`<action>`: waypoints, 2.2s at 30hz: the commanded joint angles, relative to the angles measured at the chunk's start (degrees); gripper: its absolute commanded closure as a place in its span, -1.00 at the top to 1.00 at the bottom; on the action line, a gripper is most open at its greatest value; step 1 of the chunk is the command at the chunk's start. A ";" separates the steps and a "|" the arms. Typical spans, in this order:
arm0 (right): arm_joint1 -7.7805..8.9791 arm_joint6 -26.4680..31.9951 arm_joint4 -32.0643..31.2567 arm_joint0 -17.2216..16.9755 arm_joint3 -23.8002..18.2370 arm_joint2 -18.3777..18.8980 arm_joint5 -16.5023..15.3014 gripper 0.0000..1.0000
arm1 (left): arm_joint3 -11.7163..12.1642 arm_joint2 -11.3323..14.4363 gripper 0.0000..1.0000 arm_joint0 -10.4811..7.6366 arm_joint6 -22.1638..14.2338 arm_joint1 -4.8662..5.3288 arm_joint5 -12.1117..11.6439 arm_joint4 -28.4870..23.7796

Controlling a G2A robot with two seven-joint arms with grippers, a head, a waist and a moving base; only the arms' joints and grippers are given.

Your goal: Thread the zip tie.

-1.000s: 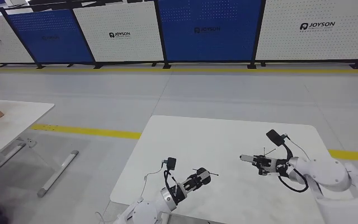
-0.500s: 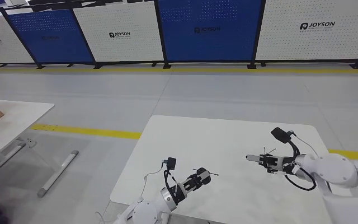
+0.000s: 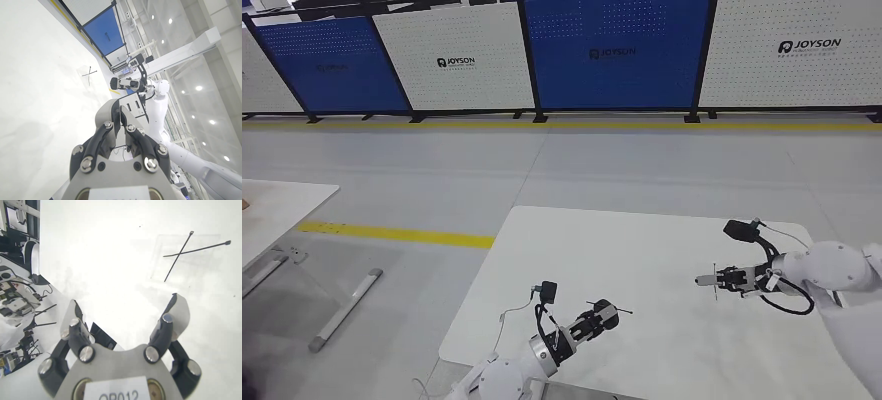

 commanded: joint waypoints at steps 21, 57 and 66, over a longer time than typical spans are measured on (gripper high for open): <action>-2.30 -5.67 -4.39 6.78 5.40 -7.14 10.05 1.00 | 0.00 0.00 -1.00 0.00 0.00 0.00 0.00 0.00; -1.76 -17.61 -6.45 -2.39 -0.10 -4.81 6.55 1.00 | 0.00 0.00 -1.00 0.00 0.00 0.00 0.00 0.00; -1.91 -17.39 -7.82 -1.91 0.09 -5.53 8.31 1.00 | 0.00 0.00 -1.00 0.00 0.00 0.00 0.00 0.00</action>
